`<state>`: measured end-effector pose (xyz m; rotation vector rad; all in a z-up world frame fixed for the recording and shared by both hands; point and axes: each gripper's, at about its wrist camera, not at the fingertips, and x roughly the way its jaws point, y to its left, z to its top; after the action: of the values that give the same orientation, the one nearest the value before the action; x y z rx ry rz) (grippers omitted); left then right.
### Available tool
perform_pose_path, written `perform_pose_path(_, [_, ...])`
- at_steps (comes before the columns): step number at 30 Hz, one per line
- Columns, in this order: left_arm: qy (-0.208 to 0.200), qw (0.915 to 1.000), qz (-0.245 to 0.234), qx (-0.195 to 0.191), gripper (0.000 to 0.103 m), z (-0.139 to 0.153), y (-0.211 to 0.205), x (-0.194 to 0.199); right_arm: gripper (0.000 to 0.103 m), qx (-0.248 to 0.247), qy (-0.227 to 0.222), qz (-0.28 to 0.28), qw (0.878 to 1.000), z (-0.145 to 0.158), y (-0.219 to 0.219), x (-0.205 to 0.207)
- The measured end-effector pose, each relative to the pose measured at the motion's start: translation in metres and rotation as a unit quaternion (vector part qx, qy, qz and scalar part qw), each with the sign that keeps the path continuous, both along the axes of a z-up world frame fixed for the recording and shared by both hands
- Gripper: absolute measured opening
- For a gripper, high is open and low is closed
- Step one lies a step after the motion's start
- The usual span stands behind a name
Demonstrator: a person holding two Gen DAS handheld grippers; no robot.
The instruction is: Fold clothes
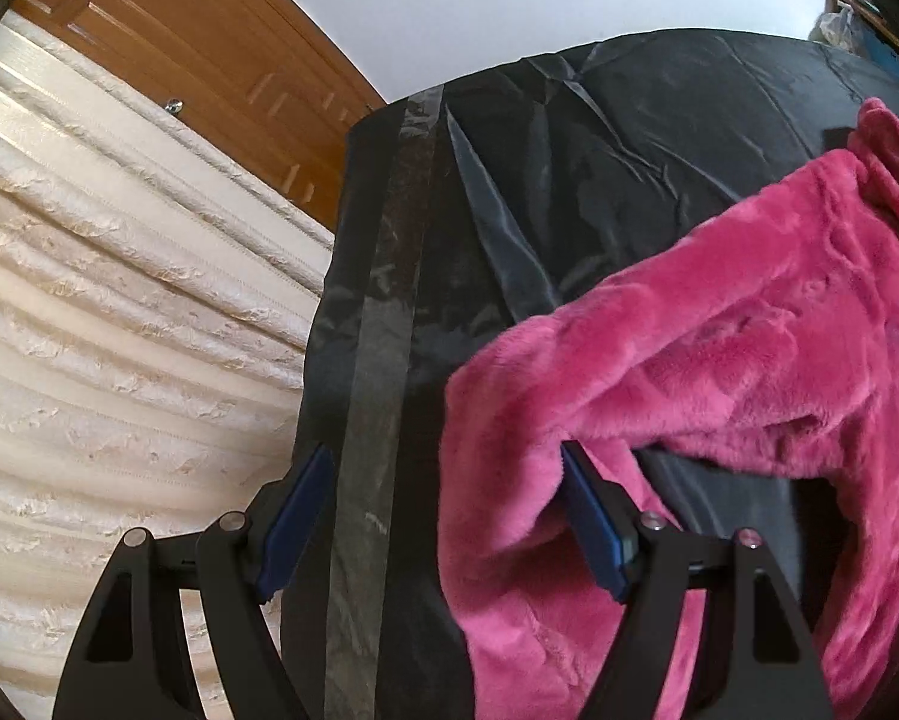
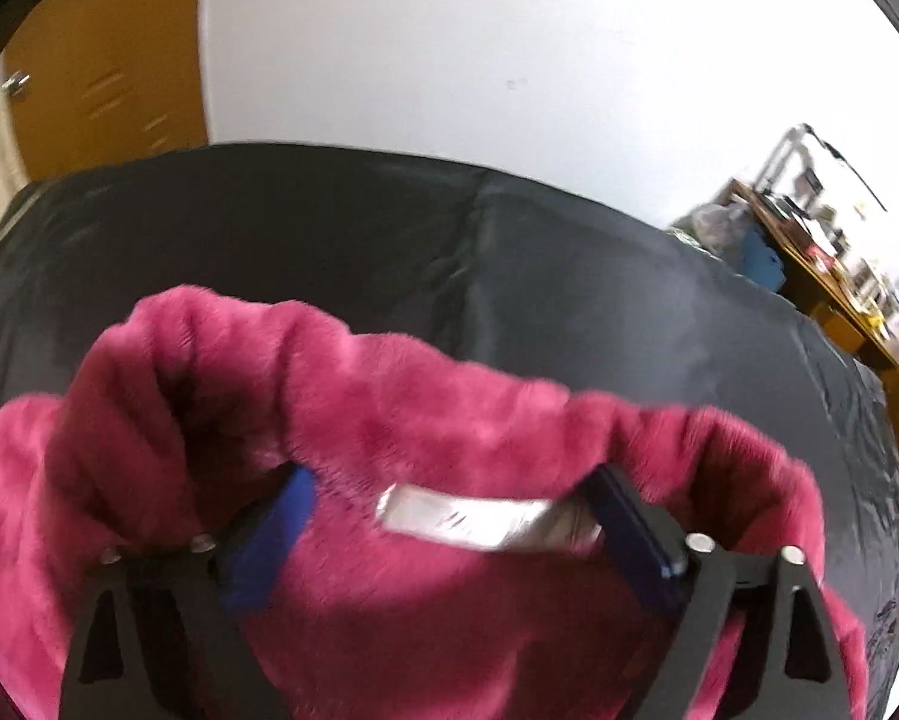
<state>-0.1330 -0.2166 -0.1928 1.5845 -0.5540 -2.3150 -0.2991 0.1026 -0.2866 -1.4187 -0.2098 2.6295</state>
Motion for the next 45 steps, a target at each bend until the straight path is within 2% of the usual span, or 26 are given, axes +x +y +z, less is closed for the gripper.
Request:
perform_pose_path(4, [-0.005,0.9997,-0.024,-0.003,0.079,0.002,0.008,0.005,0.099,-0.013,-0.007,0.002,1.000,0.001,0.005,-0.006])
perform_pose_path(8, [-0.019,0.9990,-0.039,-0.007,0.079,0.003,0.010,0.022,0.099,-0.054,-0.007,0.028,0.998,0.018,0.018,0.020])
perform_pose_path(12, [-0.022,0.9995,-0.020,0.000,0.079,0.010,0.007,0.048,0.099,-0.086,0.020,0.043,0.995,0.052,0.037,0.071])
perform_pose_path(14, [-0.018,0.9995,-0.017,0.022,0.079,0.018,0.009,0.066,0.099,-0.096,0.026,0.044,0.994,0.065,0.045,0.101])
perform_pose_path(20, [-0.011,0.9948,-0.062,0.080,0.079,0.034,0.045,0.130,0.099,-0.103,0.005,0.082,0.991,0.071,0.062,0.207])
perform_pose_path(24, [-0.028,0.9836,-0.091,0.153,0.079,0.029,0.072,0.176,0.099,-0.090,-0.021,0.088,0.992,0.057,0.071,0.274])
perform_pose_path(26, [-0.033,0.9790,-0.097,0.177,0.079,0.021,0.082,0.194,0.099,-0.092,-0.033,0.090,0.991,0.051,0.075,0.299])
perform_pose_path(29, [-0.044,0.9674,-0.102,0.228,0.079,0.005,0.092,0.219,0.099,-0.091,-0.046,0.088,0.991,0.039,0.079,0.330])
perform_pose_path(35, [-0.034,0.9581,-0.128,0.254,0.079,-0.016,0.103,0.239,0.099,-0.097,-0.063,0.072,0.991,0.024,0.083,0.364])
perform_pose_path(38, [-0.052,0.9497,-0.131,0.280,0.079,-0.031,0.106,0.235,0.099,-0.088,-0.066,0.077,0.991,0.021,0.083,0.377])
perform_pose_path(42, [-0.105,0.9244,-0.150,0.335,0.079,-0.041,0.120,0.245,0.099,-0.070,-0.064,0.084,0.992,0.018,0.082,0.387])
perform_pose_path(45, [-0.134,0.9136,-0.192,0.332,0.079,-0.038,0.136,0.273,0.099,-0.068,-0.064,0.075,0.993,0.017,0.088,0.393])
